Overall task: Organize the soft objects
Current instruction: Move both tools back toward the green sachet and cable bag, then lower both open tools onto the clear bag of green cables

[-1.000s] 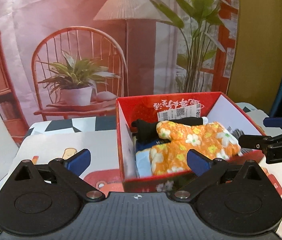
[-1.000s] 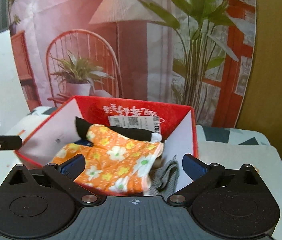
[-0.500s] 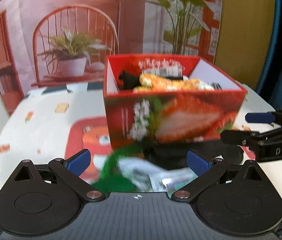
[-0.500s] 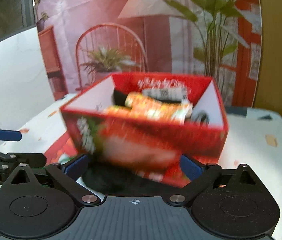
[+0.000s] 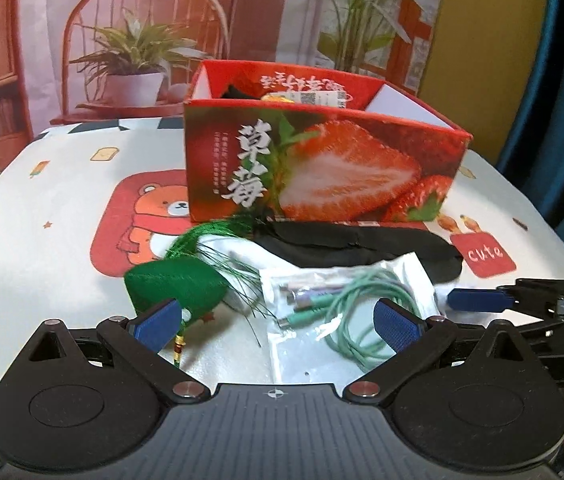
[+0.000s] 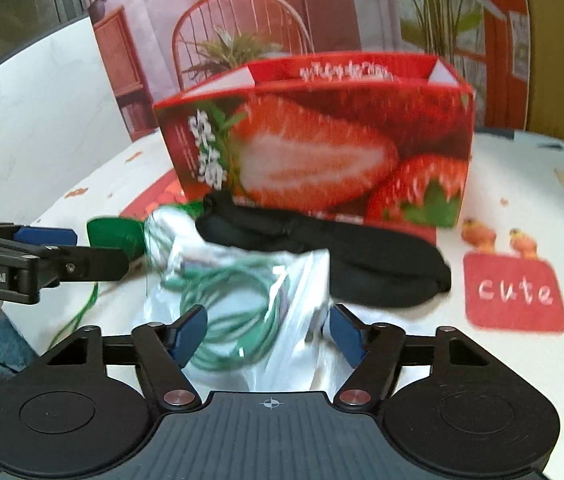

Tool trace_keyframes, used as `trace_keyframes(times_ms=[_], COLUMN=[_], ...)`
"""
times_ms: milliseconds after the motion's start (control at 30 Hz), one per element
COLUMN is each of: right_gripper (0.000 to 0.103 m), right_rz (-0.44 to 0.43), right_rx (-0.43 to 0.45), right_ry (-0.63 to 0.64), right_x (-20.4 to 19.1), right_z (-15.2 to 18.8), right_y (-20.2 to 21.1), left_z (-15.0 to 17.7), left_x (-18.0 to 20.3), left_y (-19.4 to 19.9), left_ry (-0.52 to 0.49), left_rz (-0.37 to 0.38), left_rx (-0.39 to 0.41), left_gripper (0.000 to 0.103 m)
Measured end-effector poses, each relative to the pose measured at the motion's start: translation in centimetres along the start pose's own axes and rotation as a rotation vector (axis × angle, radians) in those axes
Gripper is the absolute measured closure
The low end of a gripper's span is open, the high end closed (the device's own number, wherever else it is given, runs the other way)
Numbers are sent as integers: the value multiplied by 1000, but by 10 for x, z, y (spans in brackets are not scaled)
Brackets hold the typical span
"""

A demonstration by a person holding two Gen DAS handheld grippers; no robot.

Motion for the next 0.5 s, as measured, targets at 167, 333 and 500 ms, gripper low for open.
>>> trace_keyframes(times_ms=[167,333,500], right_gripper=[44,52,54], right_rz=[-7,0,2], right_rx=[-21,-35,-27], right_ry=[-11,-12,-4], right_x=[5,6,7], right_z=[3,6,7], right_y=[-8,-17,-17], left_z=[4,8,10], left_x=[1,3,2], left_y=[-4,-11,-17], left_ry=[-1,10,4], left_rz=[47,59,68], left_rx=[1,-6,-18], left_gripper=[0,0,0])
Point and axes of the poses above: each gripper's, at about its wrist camera, not at the fingertips, and y roughly against the way its jaws point, x to its right, z to its underside, the point moved 3 cm from there along -y, roughly the way its jaws point, and after that the axes turned 15 degrees about -x, right-handed, at the moved point
